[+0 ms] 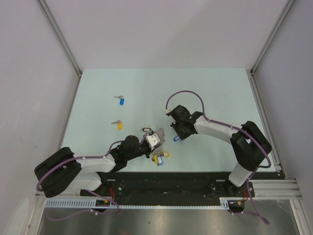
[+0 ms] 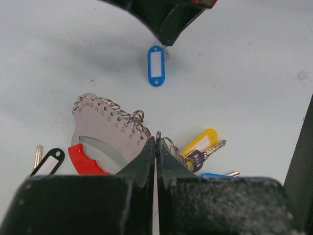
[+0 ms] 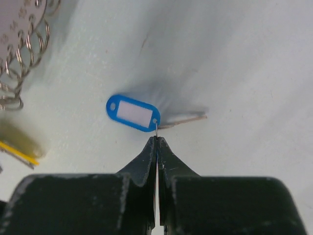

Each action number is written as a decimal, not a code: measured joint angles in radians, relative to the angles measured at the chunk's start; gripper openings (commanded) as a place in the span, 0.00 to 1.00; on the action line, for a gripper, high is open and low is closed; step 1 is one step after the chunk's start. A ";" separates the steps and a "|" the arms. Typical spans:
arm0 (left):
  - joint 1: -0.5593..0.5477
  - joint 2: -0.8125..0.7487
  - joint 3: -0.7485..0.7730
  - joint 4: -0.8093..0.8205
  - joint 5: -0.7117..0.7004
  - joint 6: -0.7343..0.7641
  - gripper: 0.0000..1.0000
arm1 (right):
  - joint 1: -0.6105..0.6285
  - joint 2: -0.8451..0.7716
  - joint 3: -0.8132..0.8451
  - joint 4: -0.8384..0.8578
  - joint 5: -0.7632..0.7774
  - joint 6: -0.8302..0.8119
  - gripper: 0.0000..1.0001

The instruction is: Put the keys on the keyring

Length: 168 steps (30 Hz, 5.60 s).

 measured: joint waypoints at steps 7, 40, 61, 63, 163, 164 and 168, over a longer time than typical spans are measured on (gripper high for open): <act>0.000 -0.006 0.000 -0.001 -0.005 0.000 0.00 | 0.043 -0.139 0.005 -0.179 0.003 0.049 0.00; 0.000 -0.021 0.000 -0.031 -0.006 -0.007 0.00 | 0.041 0.068 0.050 -0.015 0.048 -0.017 0.21; 0.000 -0.036 0.000 -0.039 -0.014 -0.007 0.00 | 0.021 -0.169 -0.216 0.297 -0.028 -0.075 0.35; 0.000 -0.036 0.000 -0.039 -0.015 -0.007 0.00 | 0.035 -0.153 -0.216 0.320 -0.011 -0.086 0.33; 0.000 -0.037 0.000 -0.047 -0.013 -0.008 0.00 | -0.082 0.031 0.013 0.142 0.039 0.056 0.27; 0.000 -0.037 0.000 -0.047 -0.012 -0.008 0.00 | -0.090 0.031 0.021 0.133 0.022 0.058 0.27; 0.000 -0.037 0.000 -0.047 -0.011 -0.008 0.00 | -0.125 0.037 0.061 0.089 -0.047 0.063 0.27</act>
